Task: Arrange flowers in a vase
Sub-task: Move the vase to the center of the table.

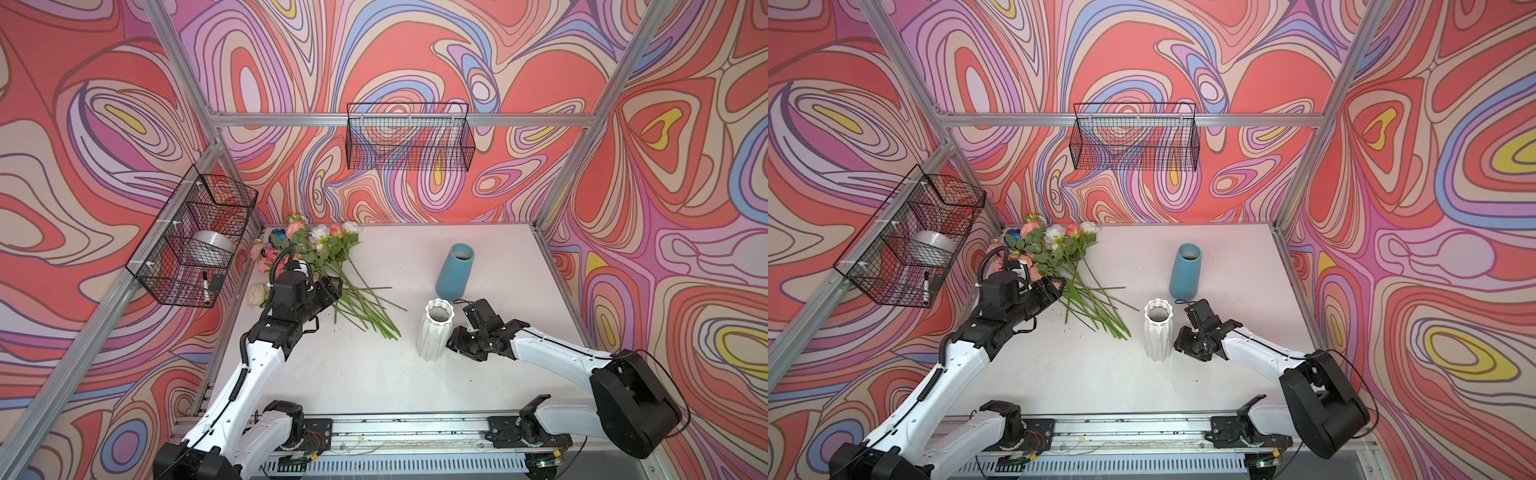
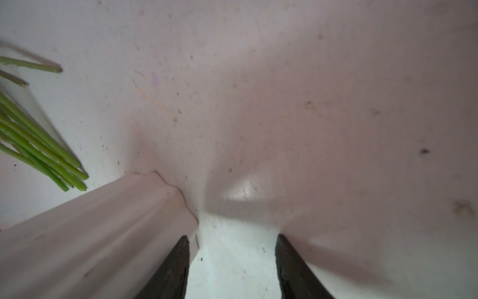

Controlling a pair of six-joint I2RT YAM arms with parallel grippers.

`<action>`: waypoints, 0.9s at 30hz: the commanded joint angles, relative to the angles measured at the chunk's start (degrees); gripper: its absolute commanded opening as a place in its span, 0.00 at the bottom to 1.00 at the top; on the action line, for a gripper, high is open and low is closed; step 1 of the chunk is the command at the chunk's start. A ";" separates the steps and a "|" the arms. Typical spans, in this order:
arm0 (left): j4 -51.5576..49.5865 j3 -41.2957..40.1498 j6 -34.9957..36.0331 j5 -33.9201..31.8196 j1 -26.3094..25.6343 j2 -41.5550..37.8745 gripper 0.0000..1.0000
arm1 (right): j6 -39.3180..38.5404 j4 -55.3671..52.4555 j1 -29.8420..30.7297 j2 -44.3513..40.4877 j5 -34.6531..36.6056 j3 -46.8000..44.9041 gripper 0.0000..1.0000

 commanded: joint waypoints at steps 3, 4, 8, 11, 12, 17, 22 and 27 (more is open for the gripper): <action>-1.80 0.63 1.49 -1.08 -0.24 0.96 0.69 | -1.21 4.56 4.98 3.54 -0.55 3.35 0.54; -1.90 0.63 1.66 -1.27 -0.23 1.32 0.68 | -1.40 4.94 5.97 4.64 -0.31 4.20 0.55; -2.39 0.72 2.30 -2.34 -0.23 2.64 0.66 | -2.06 6.62 9.54 8.62 0.12 6.91 0.53; -1.91 0.76 2.55 -3.02 -0.24 3.85 0.64 | -2.63 6.59 10.87 10.47 0.71 8.33 0.54; -1.37 0.95 2.64 -3.09 -0.22 4.43 0.63 | -2.83 6.42 10.89 10.47 0.84 8.33 0.55; 2.95 6.05 2.19 -1.18 -1.06 12.15 0.56 | -4.18 3.59 10.87 5.95 5.85 7.24 0.56; 6.03 14.99 2.11 -3.19 -4.84 24.70 0.52 | -1.99 2.40 10.86 0.75 10.67 4.92 0.56; -0.20 21.53 0.80 -13.66 -4.79 32.89 0.47 | -0.91 -0.72 10.83 -2.97 13.87 3.72 0.55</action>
